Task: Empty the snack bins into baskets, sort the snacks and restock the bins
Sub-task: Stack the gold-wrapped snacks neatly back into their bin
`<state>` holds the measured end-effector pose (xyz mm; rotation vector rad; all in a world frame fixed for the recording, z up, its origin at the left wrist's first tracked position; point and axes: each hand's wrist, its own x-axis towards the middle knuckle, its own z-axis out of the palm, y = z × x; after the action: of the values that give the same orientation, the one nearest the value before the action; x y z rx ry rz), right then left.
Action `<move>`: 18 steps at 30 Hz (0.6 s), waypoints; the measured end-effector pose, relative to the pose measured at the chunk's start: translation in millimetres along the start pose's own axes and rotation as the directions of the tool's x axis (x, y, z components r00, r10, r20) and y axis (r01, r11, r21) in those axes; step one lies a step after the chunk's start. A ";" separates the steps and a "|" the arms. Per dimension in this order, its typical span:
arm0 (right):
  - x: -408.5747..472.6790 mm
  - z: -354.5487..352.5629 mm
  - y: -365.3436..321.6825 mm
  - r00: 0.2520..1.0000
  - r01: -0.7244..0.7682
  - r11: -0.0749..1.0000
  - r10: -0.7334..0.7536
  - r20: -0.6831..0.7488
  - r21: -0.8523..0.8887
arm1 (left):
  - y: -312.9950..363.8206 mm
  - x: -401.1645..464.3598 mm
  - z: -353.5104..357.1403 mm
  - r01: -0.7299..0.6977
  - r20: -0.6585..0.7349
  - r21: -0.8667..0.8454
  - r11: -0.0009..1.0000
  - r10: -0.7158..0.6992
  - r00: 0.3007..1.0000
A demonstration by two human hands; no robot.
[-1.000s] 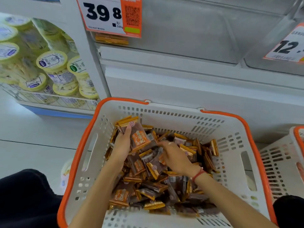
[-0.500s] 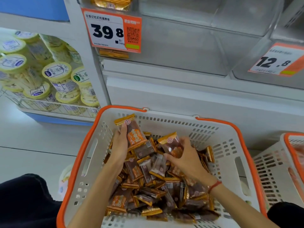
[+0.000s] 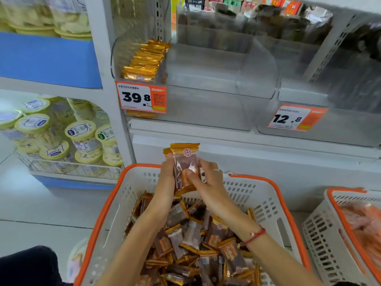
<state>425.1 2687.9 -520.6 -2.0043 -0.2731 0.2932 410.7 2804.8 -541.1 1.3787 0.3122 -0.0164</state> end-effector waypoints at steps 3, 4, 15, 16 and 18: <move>2.1 -5.4 -23.4 0.994 0.034 0.995 -0.044 0.105 0.099 | 20.8 -6.7 5.5 -0.116 0.003 0.065 0.991 0.116 0.993; 3.7 -8.2 -31.4 0.986 0.044 0.989 -0.065 0.151 0.144 | 28.9 -7.6 6.6 -0.149 -0.029 0.070 0.986 0.151 0.988; 66.6 -54.5 -139.1 0.970 0.242 0.927 -0.239 -0.044 0.286 | 147.3 38.3 -16.1 -0.646 -0.143 0.565 0.513 0.832 0.536; 82.4 -61.4 -144.4 0.978 0.208 0.922 -0.195 -0.071 0.326 | 151.6 47.7 -22.3 -0.641 -0.196 0.597 0.483 0.862 0.467; 117.9 -76.2 -150.6 0.980 0.180 0.930 -0.143 -0.137 0.320 | 154.0 66.0 -36.8 -0.576 -0.267 0.679 0.455 0.884 0.384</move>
<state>551.6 2725.7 -362.6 -1.6472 -0.2958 0.1120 496.1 2882.0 -413.9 1.9155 0.1452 1.2739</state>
